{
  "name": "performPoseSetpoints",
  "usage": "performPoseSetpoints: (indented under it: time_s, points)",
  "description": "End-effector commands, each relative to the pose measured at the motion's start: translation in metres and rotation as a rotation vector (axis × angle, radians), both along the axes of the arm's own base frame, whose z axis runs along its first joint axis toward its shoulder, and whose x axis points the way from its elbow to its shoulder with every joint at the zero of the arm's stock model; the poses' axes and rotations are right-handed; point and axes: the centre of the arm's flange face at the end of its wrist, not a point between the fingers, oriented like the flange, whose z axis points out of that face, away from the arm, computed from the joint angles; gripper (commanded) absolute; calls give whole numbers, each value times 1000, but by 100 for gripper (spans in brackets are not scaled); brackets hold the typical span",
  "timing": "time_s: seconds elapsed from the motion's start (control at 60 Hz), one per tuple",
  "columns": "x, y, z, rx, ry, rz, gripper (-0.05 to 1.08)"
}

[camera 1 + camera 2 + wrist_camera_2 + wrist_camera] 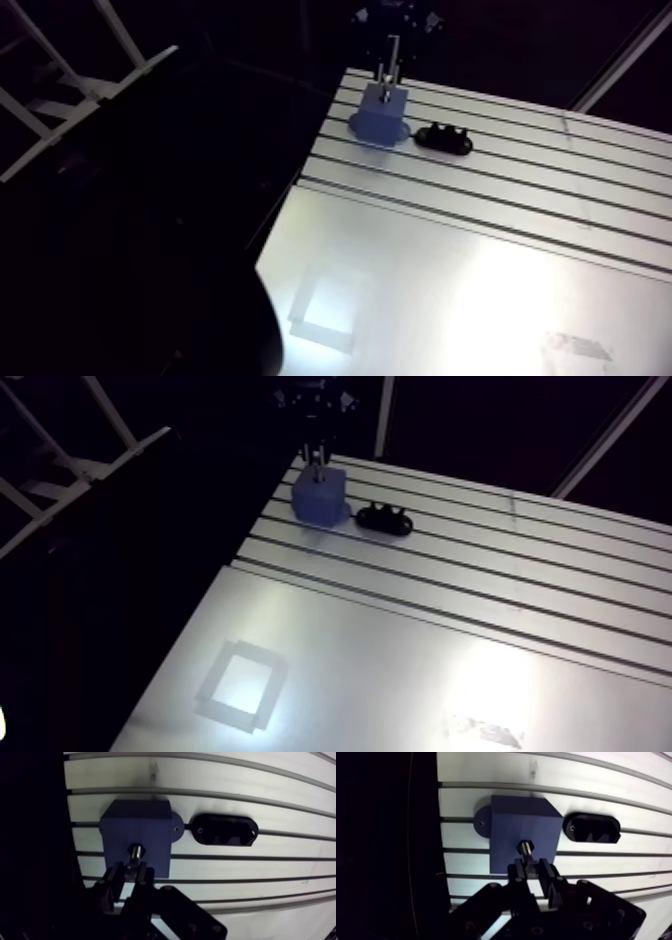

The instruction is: Pick up the M10 bolt and insert it into the hex recess until seated.

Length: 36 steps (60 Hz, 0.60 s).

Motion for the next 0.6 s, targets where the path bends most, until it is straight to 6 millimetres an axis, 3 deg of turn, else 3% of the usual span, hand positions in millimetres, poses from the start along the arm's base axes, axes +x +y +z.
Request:
performPoseSetpoints:
  time_s: [0.017,0.6]
  points:
    - [1,0,-1,1,-2,0,74]
    - [3,2,-6,4,-14,-3,74]
